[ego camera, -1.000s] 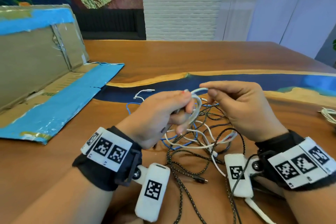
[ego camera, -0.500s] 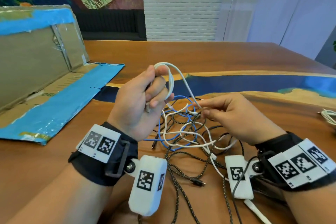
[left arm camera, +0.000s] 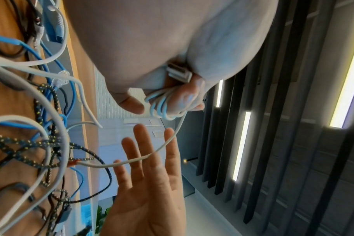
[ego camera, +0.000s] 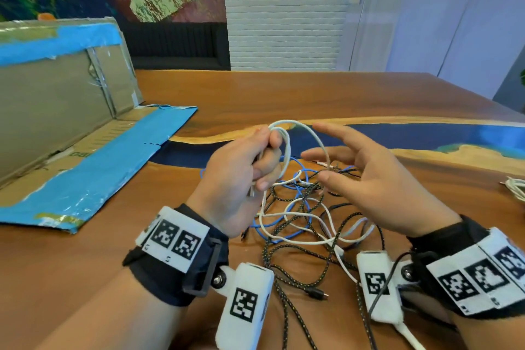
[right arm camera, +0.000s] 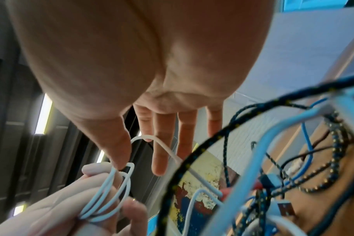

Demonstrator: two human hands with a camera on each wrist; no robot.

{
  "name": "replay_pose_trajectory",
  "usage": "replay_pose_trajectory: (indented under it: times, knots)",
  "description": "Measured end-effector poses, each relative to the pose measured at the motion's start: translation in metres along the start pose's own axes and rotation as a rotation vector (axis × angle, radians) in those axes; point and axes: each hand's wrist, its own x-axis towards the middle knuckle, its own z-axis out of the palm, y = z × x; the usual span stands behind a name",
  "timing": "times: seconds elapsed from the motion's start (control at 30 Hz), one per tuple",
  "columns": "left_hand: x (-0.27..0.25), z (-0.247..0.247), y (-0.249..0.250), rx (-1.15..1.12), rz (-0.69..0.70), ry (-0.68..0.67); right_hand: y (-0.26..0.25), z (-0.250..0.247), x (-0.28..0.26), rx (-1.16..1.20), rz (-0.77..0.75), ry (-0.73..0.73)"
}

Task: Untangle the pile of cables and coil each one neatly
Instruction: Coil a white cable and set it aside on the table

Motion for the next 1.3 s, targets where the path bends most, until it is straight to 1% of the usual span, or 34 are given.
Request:
replay_pose_trajectory:
  times: [0.03, 0.07, 0.17, 0.2, 0.23, 0.27, 0.3, 0.37, 0.4, 0.43, 0.5, 0.57, 0.67, 0.7, 0.73, 0.8, 0.9, 0.97, 1.03, 1.1, 1.2, 1.3]
  knots:
    - [0.000, 0.001, 0.000, -0.027, -0.007, -0.007, -0.001, 0.003, 0.000, 0.044, -0.015, -0.010]
    - [-0.001, 0.002, 0.001, -0.068, -0.015, -0.011, -0.001, 0.008, 0.000, 0.102, -0.026, 0.018]
    - [-0.003, 0.002, 0.007, -0.207, -0.012, 0.004, -0.002, 0.017, 0.002, 0.309, -0.030, 0.268]
    - [-0.004, 0.003, 0.009, -0.238, 0.002, 0.013, -0.001, 0.016, 0.002, 0.296, -0.034, 0.326]
    - [-0.005, 0.003, 0.011, -0.262, 0.018, 0.023, -0.001, 0.016, 0.002, 0.231, -0.043, 0.348]
    - [-0.005, 0.004, 0.011, -0.281, 0.032, 0.033, -0.002, 0.015, 0.002, 0.132, -0.052, 0.318]
    - [-0.005, 0.005, 0.011, -0.300, 0.044, 0.037, -0.003, 0.014, 0.002, 0.027, -0.046, 0.231]
    - [-0.003, 0.006, 0.008, -0.305, 0.056, 0.043, -0.009, 0.016, 0.001, -0.146, 0.000, -0.013]
    - [-0.002, 0.007, 0.005, -0.272, 0.053, 0.044, -0.011, 0.018, 0.000, -0.196, 0.001, -0.094]
    - [-0.001, 0.007, 0.002, -0.197, 0.049, 0.060, -0.011, 0.019, -0.001, -0.226, -0.019, -0.126]
    - [0.001, 0.008, -0.004, 0.057, 0.055, 0.091, -0.014, 0.018, -0.004, -0.238, -0.059, -0.099]
    - [0.002, 0.007, -0.011, 0.335, 0.038, 0.080, -0.017, 0.014, -0.007, -0.215, -0.086, -0.038]
    - [-0.002, 0.009, -0.016, 0.689, -0.041, -0.044, -0.020, 0.008, -0.008, -0.146, -0.123, -0.007]
    - [-0.004, 0.011, -0.018, 0.758, -0.089, -0.092, -0.021, 0.008, -0.009, -0.105, -0.140, -0.017]
    - [-0.006, 0.013, -0.018, 0.771, -0.134, -0.116, -0.023, 0.008, -0.010, -0.073, -0.160, -0.022]
    - [-0.010, 0.017, -0.015, 0.732, -0.178, -0.151, -0.025, 0.009, -0.012, -0.048, -0.192, -0.016]
    - [-0.012, 0.020, -0.008, 0.713, -0.192, -0.222, -0.026, 0.007, -0.012, -0.023, -0.144, -0.030]
    - [-0.014, 0.020, -0.004, 0.656, -0.241, -0.213, -0.026, 0.006, -0.012, -0.068, -0.114, -0.041]
    - [-0.013, 0.019, -0.005, 0.671, -0.238, -0.204, -0.027, 0.007, -0.012, -0.106, -0.095, -0.061]
    - [-0.013, 0.018, -0.007, 0.686, -0.224, -0.180, -0.025, 0.005, -0.011, -0.096, -0.051, -0.126]
    - [-0.010, 0.013, -0.010, 0.711, -0.251, -0.116, -0.019, -0.001, -0.007, -0.060, 0.025, -0.225]
    - [-0.006, 0.009, -0.012, 0.752, -0.247, -0.115, -0.012, -0.001, -0.005, -0.126, 0.042, -0.211]
